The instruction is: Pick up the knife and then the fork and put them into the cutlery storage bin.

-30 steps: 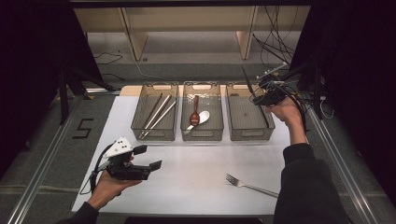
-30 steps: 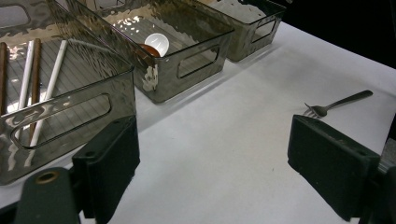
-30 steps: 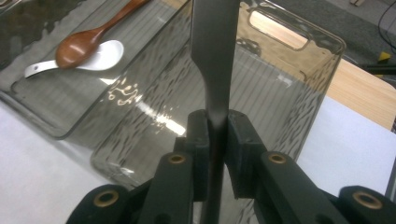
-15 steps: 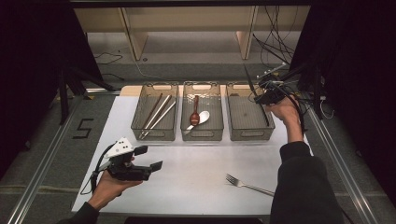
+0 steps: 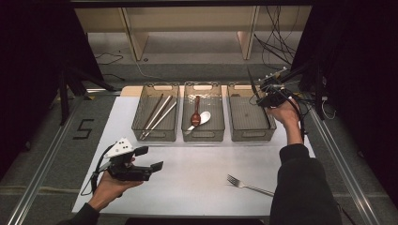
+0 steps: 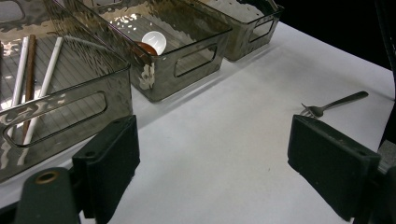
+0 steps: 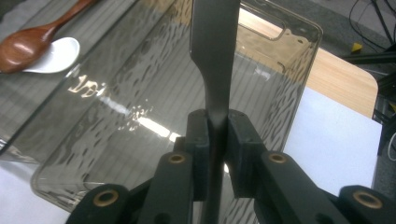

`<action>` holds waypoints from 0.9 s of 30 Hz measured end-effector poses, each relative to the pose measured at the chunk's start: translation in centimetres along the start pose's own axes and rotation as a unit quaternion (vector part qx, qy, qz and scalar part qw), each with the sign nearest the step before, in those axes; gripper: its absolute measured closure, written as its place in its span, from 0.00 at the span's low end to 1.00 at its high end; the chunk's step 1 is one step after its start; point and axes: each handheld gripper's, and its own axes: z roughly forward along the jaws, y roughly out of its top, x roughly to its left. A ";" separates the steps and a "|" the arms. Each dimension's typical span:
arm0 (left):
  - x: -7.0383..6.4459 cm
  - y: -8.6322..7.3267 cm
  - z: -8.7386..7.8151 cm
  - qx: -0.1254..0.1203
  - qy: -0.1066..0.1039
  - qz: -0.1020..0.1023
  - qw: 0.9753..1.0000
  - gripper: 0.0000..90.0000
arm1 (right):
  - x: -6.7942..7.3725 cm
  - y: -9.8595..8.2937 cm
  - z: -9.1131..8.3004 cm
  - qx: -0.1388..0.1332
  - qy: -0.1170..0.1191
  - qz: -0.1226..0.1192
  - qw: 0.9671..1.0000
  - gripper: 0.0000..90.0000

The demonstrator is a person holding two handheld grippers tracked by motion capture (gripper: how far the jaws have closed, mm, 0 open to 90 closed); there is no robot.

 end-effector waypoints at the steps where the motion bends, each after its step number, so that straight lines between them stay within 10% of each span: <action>1: 0.0 0.0 0.0 0.000 0.001 0.000 1.000 0.18 | 0.0 -0.1 0.1 0.000 0.000 0.001 1.000 0.90; 27: 0.2 -0.1 0.1 0.002 0.004 -0.005 1.000 0.18 | 0.7 -1.8 2.2 0.001 0.000 -0.001 1.000 0.84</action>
